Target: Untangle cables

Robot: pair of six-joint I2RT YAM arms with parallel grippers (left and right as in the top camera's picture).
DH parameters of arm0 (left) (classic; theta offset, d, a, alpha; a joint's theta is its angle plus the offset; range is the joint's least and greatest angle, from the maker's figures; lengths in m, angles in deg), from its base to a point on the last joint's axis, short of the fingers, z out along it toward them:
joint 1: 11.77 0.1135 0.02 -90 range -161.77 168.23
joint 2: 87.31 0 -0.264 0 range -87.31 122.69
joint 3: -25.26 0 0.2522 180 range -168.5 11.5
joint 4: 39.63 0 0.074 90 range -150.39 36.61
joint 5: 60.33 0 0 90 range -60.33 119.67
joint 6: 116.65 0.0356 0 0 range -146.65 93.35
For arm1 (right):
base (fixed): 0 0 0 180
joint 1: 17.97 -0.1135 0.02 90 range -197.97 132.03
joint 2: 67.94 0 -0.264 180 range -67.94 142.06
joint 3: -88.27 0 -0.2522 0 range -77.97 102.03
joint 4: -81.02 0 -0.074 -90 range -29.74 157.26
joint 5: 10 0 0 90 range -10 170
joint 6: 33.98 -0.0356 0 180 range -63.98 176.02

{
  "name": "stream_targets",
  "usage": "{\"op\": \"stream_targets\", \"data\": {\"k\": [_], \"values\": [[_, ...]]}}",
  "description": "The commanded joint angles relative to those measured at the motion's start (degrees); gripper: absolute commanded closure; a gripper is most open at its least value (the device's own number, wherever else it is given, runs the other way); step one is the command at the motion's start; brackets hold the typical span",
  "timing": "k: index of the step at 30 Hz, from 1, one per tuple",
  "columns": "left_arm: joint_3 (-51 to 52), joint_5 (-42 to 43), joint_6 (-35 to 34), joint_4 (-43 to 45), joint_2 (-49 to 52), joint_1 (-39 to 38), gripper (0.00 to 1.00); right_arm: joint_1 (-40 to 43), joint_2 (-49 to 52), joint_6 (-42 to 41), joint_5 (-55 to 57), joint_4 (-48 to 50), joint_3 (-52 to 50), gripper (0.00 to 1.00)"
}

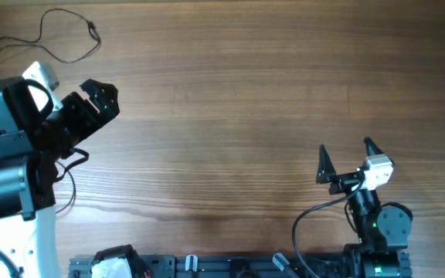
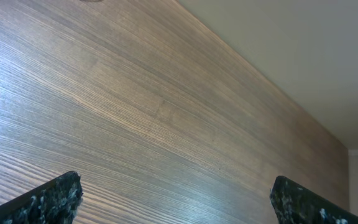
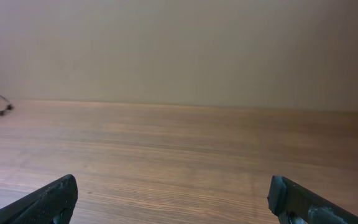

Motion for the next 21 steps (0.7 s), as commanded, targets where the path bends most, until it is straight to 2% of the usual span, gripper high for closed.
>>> {"op": "stream_targets", "data": {"k": [1, 21], "values": [[-0.79, -0.50, 0.48, -0.02, -0.13, -0.26, 0.00, 0.31, -0.79, 1.38, 4.28, -0.28, -0.07, 0.00], [-0.79, -0.50, 0.48, -0.02, -0.13, -0.26, 0.00, 1.09, -0.48, 2.82, 5.05, -0.33, -0.07, 0.00]]}}
